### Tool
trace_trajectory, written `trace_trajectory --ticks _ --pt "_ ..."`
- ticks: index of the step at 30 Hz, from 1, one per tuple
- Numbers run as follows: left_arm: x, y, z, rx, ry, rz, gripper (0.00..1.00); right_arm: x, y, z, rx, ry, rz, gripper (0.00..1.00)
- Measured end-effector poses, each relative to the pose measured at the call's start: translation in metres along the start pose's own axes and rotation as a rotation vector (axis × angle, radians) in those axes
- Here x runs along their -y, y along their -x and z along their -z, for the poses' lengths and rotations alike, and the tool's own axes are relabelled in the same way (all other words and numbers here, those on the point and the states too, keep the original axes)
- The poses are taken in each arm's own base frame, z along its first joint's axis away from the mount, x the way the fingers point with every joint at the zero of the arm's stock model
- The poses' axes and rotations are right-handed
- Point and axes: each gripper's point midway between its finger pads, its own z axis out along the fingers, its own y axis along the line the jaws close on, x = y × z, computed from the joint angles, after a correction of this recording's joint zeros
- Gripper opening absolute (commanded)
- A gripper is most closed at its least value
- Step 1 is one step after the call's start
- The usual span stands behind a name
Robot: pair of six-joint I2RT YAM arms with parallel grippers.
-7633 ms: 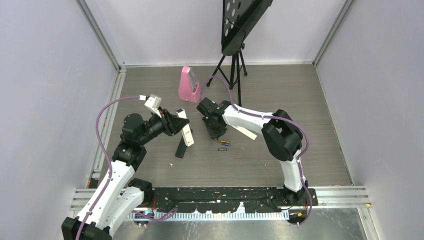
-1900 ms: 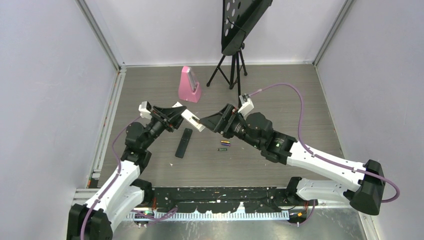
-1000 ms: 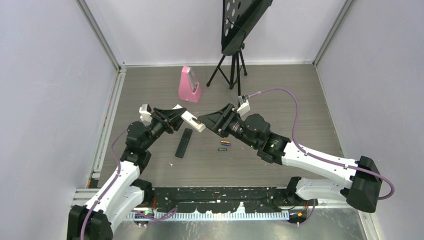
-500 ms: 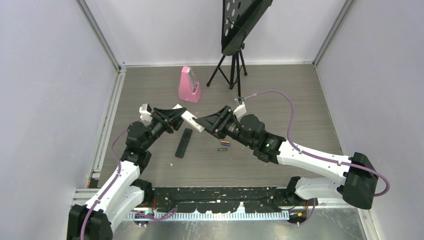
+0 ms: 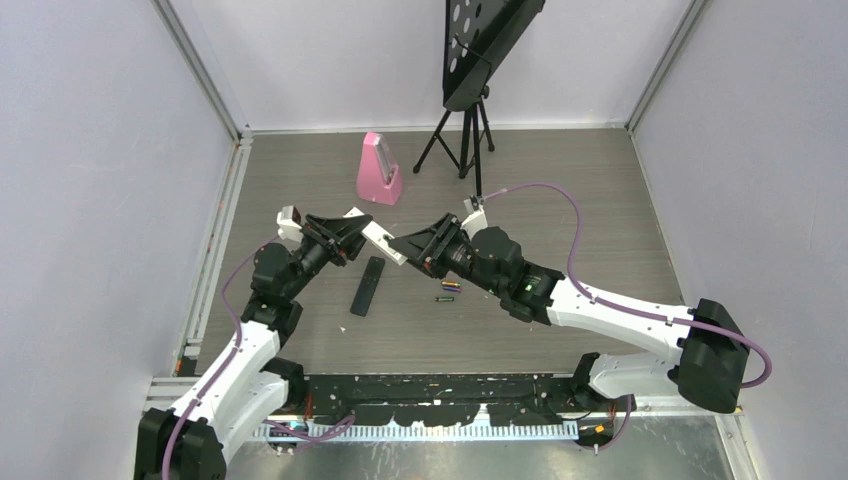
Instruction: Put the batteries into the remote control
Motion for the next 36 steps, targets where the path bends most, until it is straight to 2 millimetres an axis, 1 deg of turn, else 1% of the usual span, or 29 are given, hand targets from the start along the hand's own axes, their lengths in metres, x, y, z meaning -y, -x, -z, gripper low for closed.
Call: trace_trajectory --ticks 2,4,6,8,11,14,16,18,21,23,26,28,32,34,36 --pt "0.0 0.0 0.0 -0.001 -0.005 -0.029 0.0 0.003 -0.001 -0.001 -0.002 -0.014 -0.007 0.41" --pt "-0.001 -0.001 -0.001 -0.009 -0.01 -0.069 0.0 0.008 0.0 -0.001 0.001 -0.035 -0.007 0.43" --pt "-0.001 -0.004 -0.002 -0.033 -0.026 -0.143 0.0 0.015 0.001 0.0 0.004 -0.064 -0.005 0.44" --pt "-0.003 -0.007 -0.003 -0.056 -0.04 -0.211 0.0 0.023 0.003 0.003 0.006 -0.099 0.0 0.47" --pt "-0.004 -0.011 -0.003 -0.089 -0.055 -0.325 0.0 0.034 0.004 0.006 -0.005 -0.138 0.037 0.58" --pt "-0.003 -0.017 -0.003 -0.134 -0.072 -0.473 0.0 0.048 0.001 0.01 -0.028 -0.182 0.111 0.68" --pt "-0.004 -0.023 -0.002 -0.173 -0.08 -0.554 0.0 0.052 0.002 0.014 -0.033 -0.19 0.154 0.72" --pt "-0.004 -0.029 0.001 -0.218 -0.093 -0.623 0.0 0.057 0.005 0.022 -0.033 -0.197 0.205 0.75" --pt "-0.004 -0.036 0.004 -0.267 -0.107 -0.705 0.0 0.06 0.008 0.034 -0.034 -0.196 0.272 0.76" --pt "-0.007 -0.04 0.007 -0.299 -0.108 -0.756 0.0 0.057 0.011 0.041 -0.035 -0.182 0.327 0.75" --pt "-0.015 -0.04 0.01 -0.328 -0.085 -0.829 0.0 0.054 0.016 0.051 -0.036 -0.186 0.411 0.69" --pt "-0.024 -0.038 0.013 -0.34 -0.04 -0.879 0.0 0.057 0.023 0.056 -0.026 -0.244 0.467 0.64" --pt "-0.034 -0.036 0.018 -0.355 -0.004 -0.921 0.0 0.067 0.048 0.06 0.022 -0.417 0.566 0.61" --pt "-0.038 -0.036 0.02 -0.361 0.007 -0.94 0.0 0.08 0.06 0.059 0.031 -0.518 0.612 0.61" --pt "-0.04 -0.035 0.022 -0.363 0.016 -0.958 0.0 0.101 0.067 0.058 0.01 -0.625 0.656 0.62"
